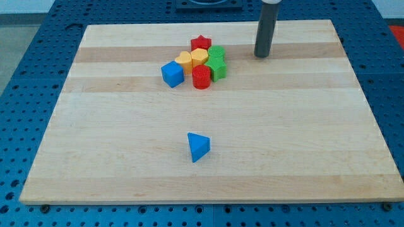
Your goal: Move the red star to the top of yellow heart
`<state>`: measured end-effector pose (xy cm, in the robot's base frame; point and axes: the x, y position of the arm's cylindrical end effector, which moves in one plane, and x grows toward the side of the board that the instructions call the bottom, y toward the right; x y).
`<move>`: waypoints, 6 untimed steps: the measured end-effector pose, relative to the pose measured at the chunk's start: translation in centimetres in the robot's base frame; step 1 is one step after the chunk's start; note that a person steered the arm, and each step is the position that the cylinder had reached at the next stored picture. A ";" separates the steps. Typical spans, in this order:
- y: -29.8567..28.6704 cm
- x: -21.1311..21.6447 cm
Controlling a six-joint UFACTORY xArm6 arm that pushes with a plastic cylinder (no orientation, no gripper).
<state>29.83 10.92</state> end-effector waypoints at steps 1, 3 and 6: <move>-3.4 -0.3; -10.3 -1.7; -14.7 -2.4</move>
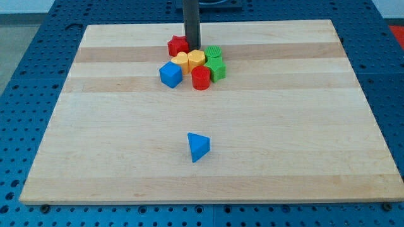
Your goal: Move the red star to the top of yellow heart
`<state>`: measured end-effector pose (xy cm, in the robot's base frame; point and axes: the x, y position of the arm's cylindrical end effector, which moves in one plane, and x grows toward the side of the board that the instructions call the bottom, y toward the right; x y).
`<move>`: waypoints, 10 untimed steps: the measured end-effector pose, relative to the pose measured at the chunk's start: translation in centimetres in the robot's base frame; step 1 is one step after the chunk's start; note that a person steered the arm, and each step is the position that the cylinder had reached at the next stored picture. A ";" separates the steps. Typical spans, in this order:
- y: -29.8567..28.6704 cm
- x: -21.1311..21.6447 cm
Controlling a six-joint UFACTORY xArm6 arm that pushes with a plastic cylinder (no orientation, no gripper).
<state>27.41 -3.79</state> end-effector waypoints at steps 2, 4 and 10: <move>-0.2 -6.3; -3.5 -3.8; -3.5 -1.4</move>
<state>26.01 -7.25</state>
